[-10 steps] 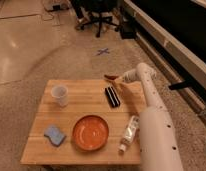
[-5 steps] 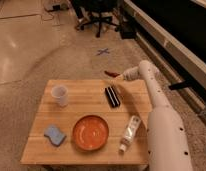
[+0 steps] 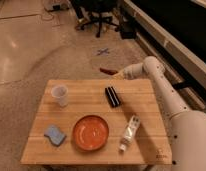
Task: Place the pepper in the ceramic cup
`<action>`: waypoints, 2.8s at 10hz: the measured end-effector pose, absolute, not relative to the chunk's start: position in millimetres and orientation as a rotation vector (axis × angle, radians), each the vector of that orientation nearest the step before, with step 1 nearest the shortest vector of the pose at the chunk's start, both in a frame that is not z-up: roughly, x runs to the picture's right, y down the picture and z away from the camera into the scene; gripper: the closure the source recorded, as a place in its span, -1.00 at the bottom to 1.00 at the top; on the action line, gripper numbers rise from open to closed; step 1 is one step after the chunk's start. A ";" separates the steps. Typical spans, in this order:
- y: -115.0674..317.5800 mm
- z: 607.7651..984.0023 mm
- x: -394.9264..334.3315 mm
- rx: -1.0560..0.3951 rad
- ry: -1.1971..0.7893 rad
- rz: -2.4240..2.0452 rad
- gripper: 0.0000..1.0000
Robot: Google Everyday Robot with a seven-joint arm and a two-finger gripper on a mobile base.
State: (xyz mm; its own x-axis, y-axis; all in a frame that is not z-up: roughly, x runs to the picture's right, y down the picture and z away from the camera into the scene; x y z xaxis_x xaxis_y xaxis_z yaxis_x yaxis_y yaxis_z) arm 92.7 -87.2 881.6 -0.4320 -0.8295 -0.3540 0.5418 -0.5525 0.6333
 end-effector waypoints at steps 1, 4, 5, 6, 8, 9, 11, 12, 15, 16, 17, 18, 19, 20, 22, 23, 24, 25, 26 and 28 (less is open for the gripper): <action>-82.4 859.1 88.0 0.856 -0.565 -2.062 1.00; -68.3 803.5 65.8 0.923 -0.641 -2.106 1.00; -65.6 794.5 58.2 0.928 -0.668 -2.112 1.00; -62.3 786.2 48.1 0.931 -0.703 -2.117 1.00; -59.1 778.9 37.7 0.923 -0.744 -2.113 1.00; -59.0 778.9 39.7 0.921 -0.742 -2.112 1.00; -59.1 778.8 40.3 0.921 -0.741 -2.111 1.00; -59.1 779.0 38.7 0.922 -0.743 -2.112 1.00; -61.2 772.8 29.9 0.955 -0.742 -2.129 1.00; -60.9 764.1 14.4 0.995 -0.754 -2.157 1.00; -55.9 750.8 -10.8 1.053 -0.790 -2.212 1.00; -51.3 744.4 -25.9 1.084 -0.819 -2.250 1.00; -43.8 740.8 -40.3 1.108 -0.863 -2.293 1.00; -37.3 741.6 -51.9 1.114 -0.911 -2.334 1.00; -26.9 754.8 -69.2 1.087 -1.006 -2.399 1.00; -25.0 763.6 -73.9 1.064 -1.041 -2.418 1.00; -27.6 783.7 -78.4 1.011 -1.092 -2.440 1.00; -32.5 794.7 -80.4 0.983 -1.108 -2.449 1.00; -38.0 804.5 -81.5 0.958 -1.120 -2.456 1.00; -55.9 822.9 -80.1 0.907 -1.120 -2.469 1.00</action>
State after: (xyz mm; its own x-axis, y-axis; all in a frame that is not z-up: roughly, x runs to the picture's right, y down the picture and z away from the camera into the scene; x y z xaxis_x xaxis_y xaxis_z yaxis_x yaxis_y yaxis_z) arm -80.1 -55.9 822.9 -0.7629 -0.4849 -0.4277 -0.0023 -0.6594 0.7518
